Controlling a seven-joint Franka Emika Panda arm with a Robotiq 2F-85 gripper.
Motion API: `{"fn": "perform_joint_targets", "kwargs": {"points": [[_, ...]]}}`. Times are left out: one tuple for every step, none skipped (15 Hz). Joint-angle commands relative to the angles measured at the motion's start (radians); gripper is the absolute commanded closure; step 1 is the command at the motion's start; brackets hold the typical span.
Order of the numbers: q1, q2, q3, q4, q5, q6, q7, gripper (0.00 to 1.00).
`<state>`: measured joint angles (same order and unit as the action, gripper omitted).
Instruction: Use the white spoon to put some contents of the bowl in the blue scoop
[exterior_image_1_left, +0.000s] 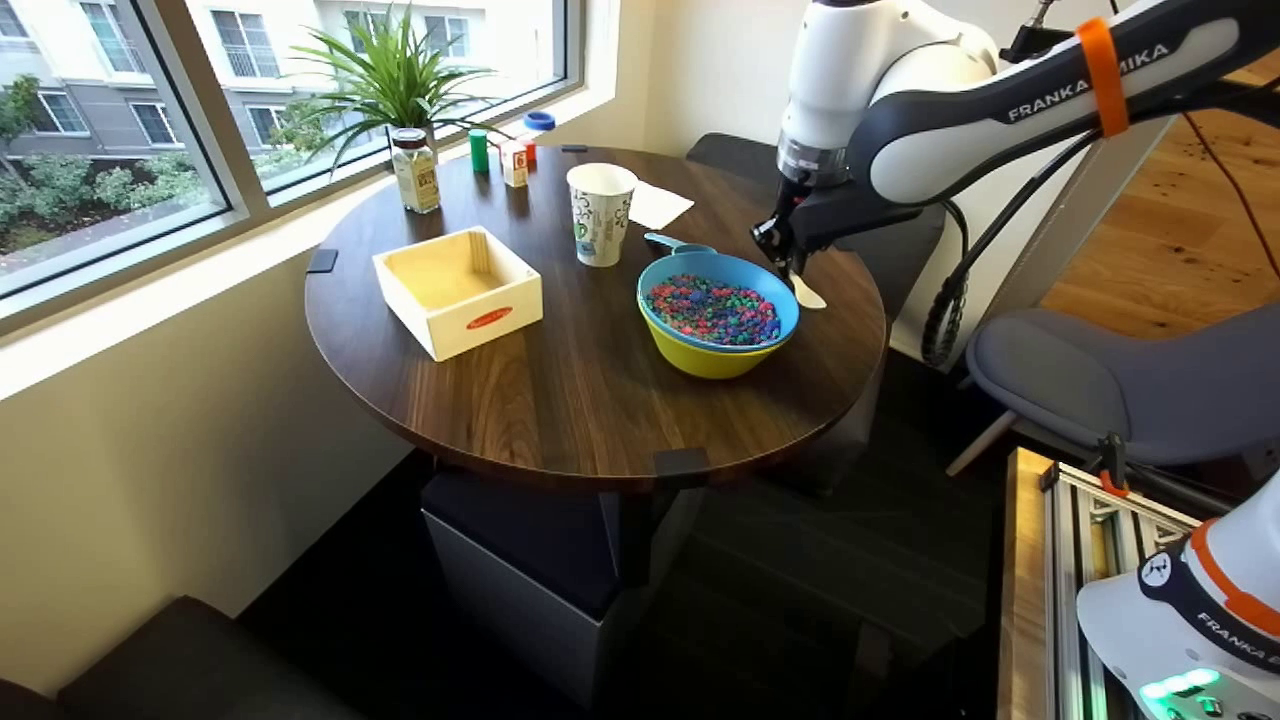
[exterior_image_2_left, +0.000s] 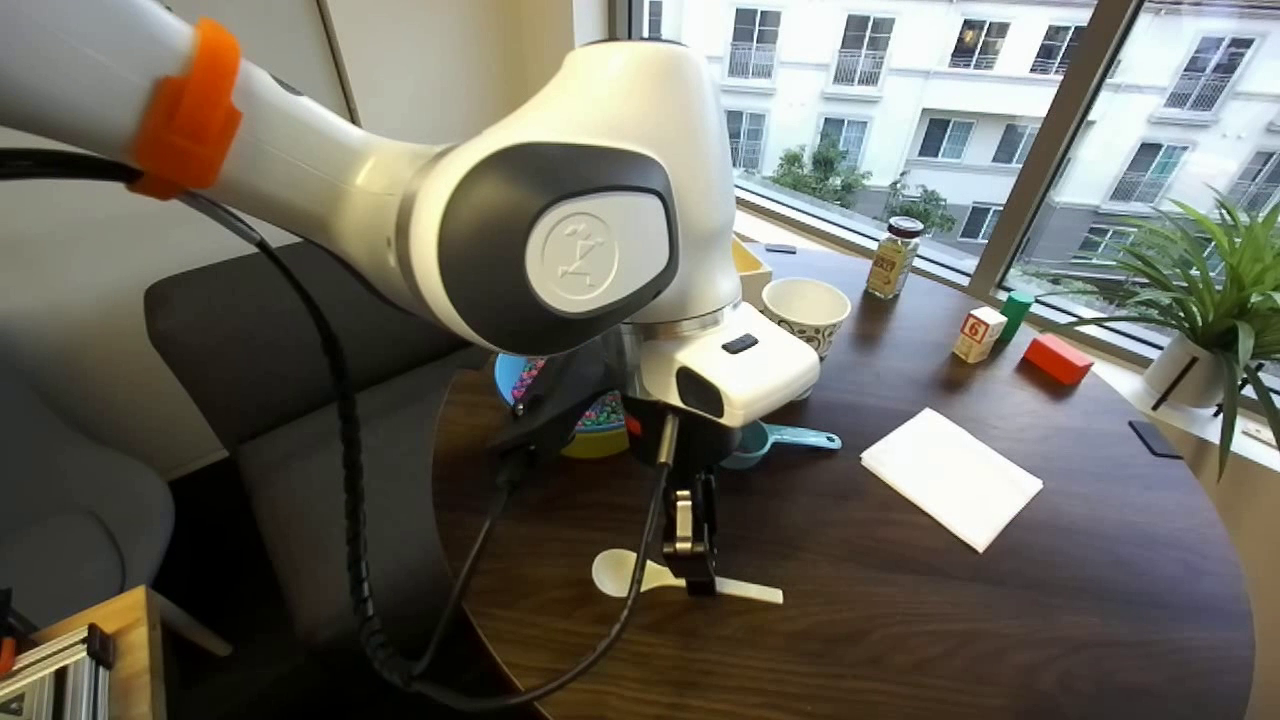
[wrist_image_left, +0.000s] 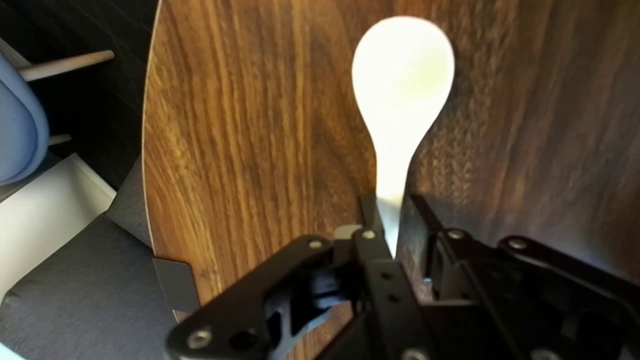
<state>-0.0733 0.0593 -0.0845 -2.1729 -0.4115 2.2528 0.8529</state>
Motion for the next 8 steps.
{"fn": "perform_joint_targets", "kwargs": {"points": [[0.005, 0.000, -0.006, -0.004, 0.014, 0.021, 0.017, 0.47], [0.005, -0.003, -0.005, -0.001, 0.012, 0.019, 0.018, 0.40], [0.006, -0.007, -0.005, 0.002, 0.008, 0.015, 0.019, 0.31], [0.007, -0.013, -0.004, 0.006, 0.009, 0.009, 0.020, 0.25], [0.007, -0.020, -0.002, 0.011, 0.025, 0.003, 0.009, 0.16], [0.008, -0.028, -0.001, 0.018, 0.024, -0.003, 0.002, 0.09], [0.007, -0.037, 0.000, 0.029, 0.031, -0.008, -0.003, 0.03], [0.007, -0.051, 0.002, 0.040, 0.053, -0.017, -0.012, 0.00]]}}
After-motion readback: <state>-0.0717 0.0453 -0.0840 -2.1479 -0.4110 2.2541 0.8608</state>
